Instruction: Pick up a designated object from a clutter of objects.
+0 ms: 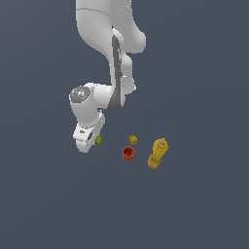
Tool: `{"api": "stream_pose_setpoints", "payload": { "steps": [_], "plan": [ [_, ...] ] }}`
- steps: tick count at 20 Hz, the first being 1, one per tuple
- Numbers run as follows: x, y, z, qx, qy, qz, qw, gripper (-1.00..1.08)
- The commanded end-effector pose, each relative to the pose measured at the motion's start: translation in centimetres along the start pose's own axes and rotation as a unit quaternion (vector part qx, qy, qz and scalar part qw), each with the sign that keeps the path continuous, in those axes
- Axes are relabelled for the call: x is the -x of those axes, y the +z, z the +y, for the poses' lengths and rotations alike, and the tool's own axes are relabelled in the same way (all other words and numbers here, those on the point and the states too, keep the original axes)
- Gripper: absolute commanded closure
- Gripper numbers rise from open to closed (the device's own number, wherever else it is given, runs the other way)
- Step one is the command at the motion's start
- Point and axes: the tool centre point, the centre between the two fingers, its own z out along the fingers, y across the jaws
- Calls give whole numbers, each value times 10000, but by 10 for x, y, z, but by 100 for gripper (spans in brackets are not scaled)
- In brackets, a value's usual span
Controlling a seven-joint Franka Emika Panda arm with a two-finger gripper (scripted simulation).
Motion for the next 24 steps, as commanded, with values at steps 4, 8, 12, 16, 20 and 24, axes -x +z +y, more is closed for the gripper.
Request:
{"api": "stream_pose_setpoints", "payload": {
  "steps": [4, 8, 12, 16, 20, 24],
  "plan": [
    [-8, -43, 16, 4, 1, -2, 10000, 108],
    [-15, -81, 30, 4, 2, -4, 10000, 108],
    [-22, -118, 45, 4, 3, -6, 10000, 108],
    [-29, -156, 60, 4, 3, -6, 10000, 108],
    [-37, -193, 75, 4, 3, -6, 10000, 108],
    [-43, -228, 89, 4, 3, -6, 10000, 108]
  ]
}}
